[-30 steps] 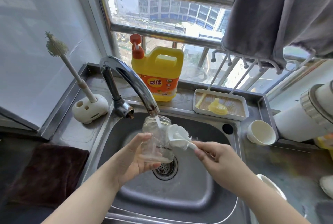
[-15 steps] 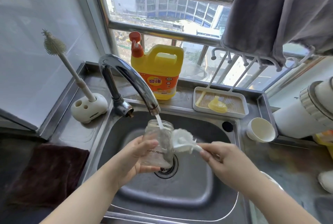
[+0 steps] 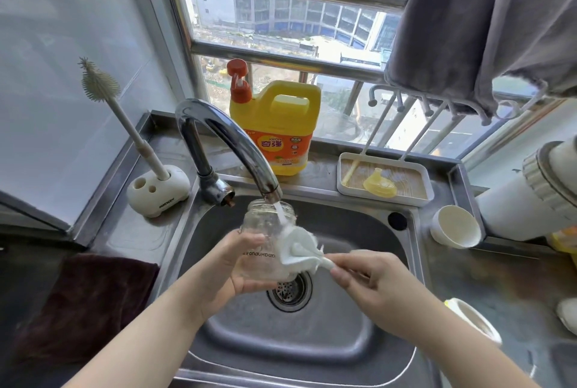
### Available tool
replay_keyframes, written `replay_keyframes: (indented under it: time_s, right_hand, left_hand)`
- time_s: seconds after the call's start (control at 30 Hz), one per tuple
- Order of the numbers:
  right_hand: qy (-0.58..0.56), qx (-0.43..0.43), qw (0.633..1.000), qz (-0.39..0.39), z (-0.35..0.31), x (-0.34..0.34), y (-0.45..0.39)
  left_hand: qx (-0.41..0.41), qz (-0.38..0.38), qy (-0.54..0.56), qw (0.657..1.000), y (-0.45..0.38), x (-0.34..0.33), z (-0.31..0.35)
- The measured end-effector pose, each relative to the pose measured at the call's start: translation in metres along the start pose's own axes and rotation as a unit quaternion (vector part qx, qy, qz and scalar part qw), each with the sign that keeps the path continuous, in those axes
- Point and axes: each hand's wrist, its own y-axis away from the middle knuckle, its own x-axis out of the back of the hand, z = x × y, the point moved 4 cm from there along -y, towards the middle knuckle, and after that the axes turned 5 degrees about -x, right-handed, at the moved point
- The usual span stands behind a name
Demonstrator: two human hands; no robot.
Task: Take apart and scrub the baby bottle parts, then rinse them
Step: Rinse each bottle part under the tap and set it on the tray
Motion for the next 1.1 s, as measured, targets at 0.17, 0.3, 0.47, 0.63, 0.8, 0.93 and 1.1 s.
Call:
replay_keyframes:
  time_s: [0.17,0.3,0.47,0.63,0.8,0.93,1.1]
  right_hand:
    - [-0.012,-0.011,0.999,0.031,0.002,0.007,0.001]
    - [-0.024,0.000,0.999,0.024,-0.003,0.003,0.002]
    - [-0.004,0.010,1.000,0.012,-0.010,-0.004,0.004]
    - [0.059,-0.033,0.998,0.013,0.009,0.016,-0.002]
    - [0.028,0.000,1.000,-0.008,-0.007,0.001,-0.003]
    - [0.033,-0.049,0.998,0.016,0.003,0.011,-0.003]
    - [0.020,-0.004,1.000,-0.017,-0.014,0.000,-0.004]
  left_hand:
    - [0.009,-0.018,0.055,0.998,0.002,-0.004,0.000]
    - [0.002,0.013,0.034,0.999,-0.002,0.000,0.001]
    - [-0.012,0.014,-0.043,0.999,-0.002,-0.006,0.001]
    - [0.001,0.009,-0.056,0.998,0.003,-0.002,-0.001]
    - [-0.014,0.021,-0.043,0.999,0.003,0.002,0.005]
    - [-0.021,0.018,-0.066,0.997,0.006,0.004,0.005]
    - [-0.024,0.010,-0.043,0.999,0.007,0.004,0.005]
